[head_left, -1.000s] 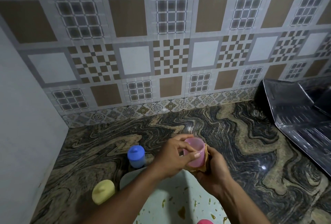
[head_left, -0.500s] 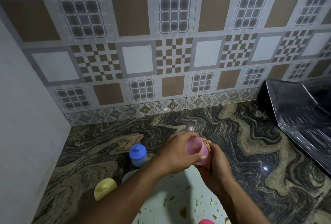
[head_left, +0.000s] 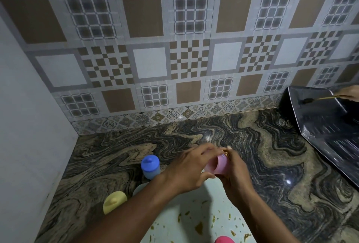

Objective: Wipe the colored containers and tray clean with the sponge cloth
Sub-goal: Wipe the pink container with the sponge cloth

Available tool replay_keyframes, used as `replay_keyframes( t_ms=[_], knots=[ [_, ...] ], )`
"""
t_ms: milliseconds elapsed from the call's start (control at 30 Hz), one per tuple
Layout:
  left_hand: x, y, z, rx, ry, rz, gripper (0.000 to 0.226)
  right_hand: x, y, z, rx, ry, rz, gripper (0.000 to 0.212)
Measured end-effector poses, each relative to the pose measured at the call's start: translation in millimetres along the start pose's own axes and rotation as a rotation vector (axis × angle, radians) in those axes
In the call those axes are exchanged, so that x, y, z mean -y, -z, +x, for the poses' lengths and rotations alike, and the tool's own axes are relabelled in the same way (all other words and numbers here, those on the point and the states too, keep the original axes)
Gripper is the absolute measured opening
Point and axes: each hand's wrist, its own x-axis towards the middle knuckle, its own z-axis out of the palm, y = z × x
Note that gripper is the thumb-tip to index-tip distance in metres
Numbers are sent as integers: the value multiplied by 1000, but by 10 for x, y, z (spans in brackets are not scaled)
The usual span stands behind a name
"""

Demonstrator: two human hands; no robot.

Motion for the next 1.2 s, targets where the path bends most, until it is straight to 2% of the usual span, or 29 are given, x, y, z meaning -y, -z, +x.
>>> replay_keyframes(
  t_ms=[67, 167, 233, 400, 467, 533, 600, 700, 800, 867, 967, 1067, 1133, 1200],
  knots=[
    [57, -15, -16, -18, -61, 53, 67, 0, 0, 18, 22, 13, -13, 38],
    [40, -42, -48, -59, 105, -100, 78, -8, -19, 39, -31, 62, -62, 35],
    [31, -59, -37, -101, 130, -127, 75, -21, -32, 59, -48, 80, -76, 34],
    [73, -66, -58, -61, -40, 35, 74, -27, -8, 84, -22, 34, -30, 33],
    [46, -83, -76, -96, 81, -60, 81, -39, -14, 93, -45, 81, -49, 32],
    [1, -99, -72, -148, 134, -101, 77, -50, -16, 95, -57, 131, -66, 32],
    [24, -136, -66, -125, 62, -55, 67, -54, -5, 94, -45, 142, -77, 32],
    [72, -136, -119, -91, -104, 111, 68, -55, 19, 98, -13, 108, -71, 30],
    [40, -126, -124, -130, 87, -35, 80, -85, 6, 117, -43, 111, -106, 32],
    [35, -143, -118, -133, 91, -37, 74, -99, -8, 113, -60, 105, -103, 30],
    [65, -170, -152, -27, -76, 166, 66, -91, 9, 126, 1, 0, -108, 23],
    [146, -162, -232, -2, -180, 286, 70, -55, 13, 166, 69, -315, -44, 31],
    [214, -140, -268, -13, -145, 250, 67, -59, 43, 231, 74, -443, -25, 37],
    [304, -86, -273, -20, -25, 241, 68, -82, 138, 324, 17, -447, -6, 43]
  ],
)
